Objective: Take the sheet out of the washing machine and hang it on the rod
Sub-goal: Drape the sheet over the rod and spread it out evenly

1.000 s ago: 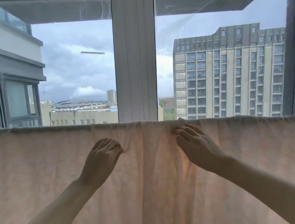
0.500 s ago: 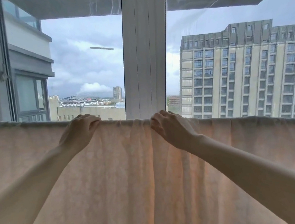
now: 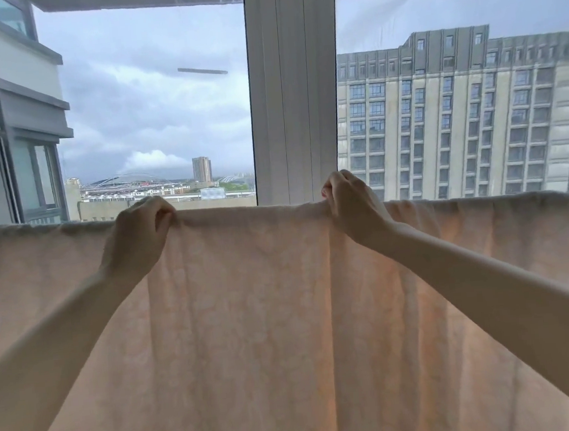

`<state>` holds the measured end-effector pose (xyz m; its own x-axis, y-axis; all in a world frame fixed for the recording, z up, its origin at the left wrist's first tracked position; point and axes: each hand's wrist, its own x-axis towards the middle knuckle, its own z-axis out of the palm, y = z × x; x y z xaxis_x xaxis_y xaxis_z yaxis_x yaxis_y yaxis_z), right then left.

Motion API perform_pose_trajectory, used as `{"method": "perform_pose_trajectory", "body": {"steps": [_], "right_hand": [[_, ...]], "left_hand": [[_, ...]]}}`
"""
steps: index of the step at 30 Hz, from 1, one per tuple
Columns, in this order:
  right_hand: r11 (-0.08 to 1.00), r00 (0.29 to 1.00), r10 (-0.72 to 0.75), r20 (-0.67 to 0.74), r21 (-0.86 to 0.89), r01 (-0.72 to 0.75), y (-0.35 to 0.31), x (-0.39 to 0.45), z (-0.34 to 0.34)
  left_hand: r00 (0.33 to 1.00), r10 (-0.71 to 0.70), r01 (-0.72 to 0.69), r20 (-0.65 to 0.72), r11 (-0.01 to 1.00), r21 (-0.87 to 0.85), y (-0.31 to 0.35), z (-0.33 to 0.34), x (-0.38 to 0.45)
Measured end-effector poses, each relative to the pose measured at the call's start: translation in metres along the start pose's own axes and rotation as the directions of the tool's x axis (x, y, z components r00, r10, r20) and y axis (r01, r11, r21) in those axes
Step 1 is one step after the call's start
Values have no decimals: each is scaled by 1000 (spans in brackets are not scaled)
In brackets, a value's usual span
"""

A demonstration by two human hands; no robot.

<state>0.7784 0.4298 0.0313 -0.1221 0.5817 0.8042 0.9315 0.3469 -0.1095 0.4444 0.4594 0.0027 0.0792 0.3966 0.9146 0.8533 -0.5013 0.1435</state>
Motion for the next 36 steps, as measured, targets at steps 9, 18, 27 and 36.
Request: {"method": "perform_pose_trajectory", "body": {"steps": [9,18,27,36], "right_hand": [[991,989,-131,65,10,131,-43,-7,26],[999,998,48,37,-19,-47,-58,20,26],[991,969,-40,243,132,8,-87,32,31],[964,972,-198,126,204,170,-107,24,40]], "left_hand": [[993,30,-28,113,999,-25,-39,-12,-6],[998,28,-24,60,997,-70,-39,-17,-4],[995,95,-95,-5,992,-79,-43,-12,-12],[970,202,-201,-137,979,22,-47,-20,-33]]}}
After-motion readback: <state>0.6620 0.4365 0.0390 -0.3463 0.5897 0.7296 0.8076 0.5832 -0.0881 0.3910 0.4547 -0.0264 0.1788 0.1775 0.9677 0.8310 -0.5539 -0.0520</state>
